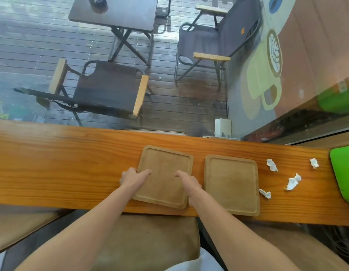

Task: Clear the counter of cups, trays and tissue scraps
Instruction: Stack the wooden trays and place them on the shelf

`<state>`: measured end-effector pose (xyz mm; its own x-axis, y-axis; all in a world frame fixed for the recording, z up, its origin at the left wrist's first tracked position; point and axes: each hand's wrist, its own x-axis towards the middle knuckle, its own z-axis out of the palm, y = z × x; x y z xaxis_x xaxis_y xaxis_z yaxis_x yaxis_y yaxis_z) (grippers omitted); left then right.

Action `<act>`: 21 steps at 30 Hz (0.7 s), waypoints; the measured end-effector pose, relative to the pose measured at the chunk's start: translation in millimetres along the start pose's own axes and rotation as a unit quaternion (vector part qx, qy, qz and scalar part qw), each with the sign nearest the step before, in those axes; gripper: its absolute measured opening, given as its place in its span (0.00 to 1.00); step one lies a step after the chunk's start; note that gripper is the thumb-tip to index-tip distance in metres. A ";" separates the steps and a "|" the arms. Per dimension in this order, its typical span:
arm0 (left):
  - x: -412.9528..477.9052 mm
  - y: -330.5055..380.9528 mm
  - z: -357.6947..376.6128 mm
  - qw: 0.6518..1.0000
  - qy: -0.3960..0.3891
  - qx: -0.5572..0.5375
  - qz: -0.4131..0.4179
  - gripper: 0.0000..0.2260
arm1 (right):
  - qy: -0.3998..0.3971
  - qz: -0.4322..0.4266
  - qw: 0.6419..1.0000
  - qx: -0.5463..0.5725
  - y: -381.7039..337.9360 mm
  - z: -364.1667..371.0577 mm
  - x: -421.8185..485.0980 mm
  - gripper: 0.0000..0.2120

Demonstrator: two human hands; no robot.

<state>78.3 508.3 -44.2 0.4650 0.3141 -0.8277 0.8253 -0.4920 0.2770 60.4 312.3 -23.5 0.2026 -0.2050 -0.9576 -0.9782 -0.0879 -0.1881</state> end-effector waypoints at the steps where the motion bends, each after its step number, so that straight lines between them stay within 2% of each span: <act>1: 1.0 -2.7 -3.1 1.000 -0.008 -0.008 -0.007 0.37 | 0.004 0.002 1.000 -0.007 1.5 1.0 -0.4 0.47; 5: 3.6 -11.1 -7.4 0.995 -0.018 -0.084 -0.041 0.39 | -0.010 0.005 1.000 0.023 2.0 1.6 -3.2 0.44; 10: -9.2 -9.0 0.6 0.979 -0.027 -0.195 -0.051 0.37 | -0.023 -0.037 0.999 0.030 -2.7 -4.7 -17.0 0.46; 15: -33.5 4.7 18.4 0.972 -0.021 -0.234 -0.033 0.33 | -0.035 -0.072 0.996 0.035 -8.3 -41.3 -22.5 0.42; 21: -77.5 38.9 71.1 0.967 -0.004 -0.254 0.009 0.26 | -0.048 -0.109 0.992 0.033 2.4 -117.9 -22.2 0.45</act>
<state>51.6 407.1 -4.1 0.4800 0.3027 -0.8234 0.8689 -0.0350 0.4937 59.0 201.6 23.0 0.4080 -0.0943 -0.9081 -0.9129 -0.0559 -0.4044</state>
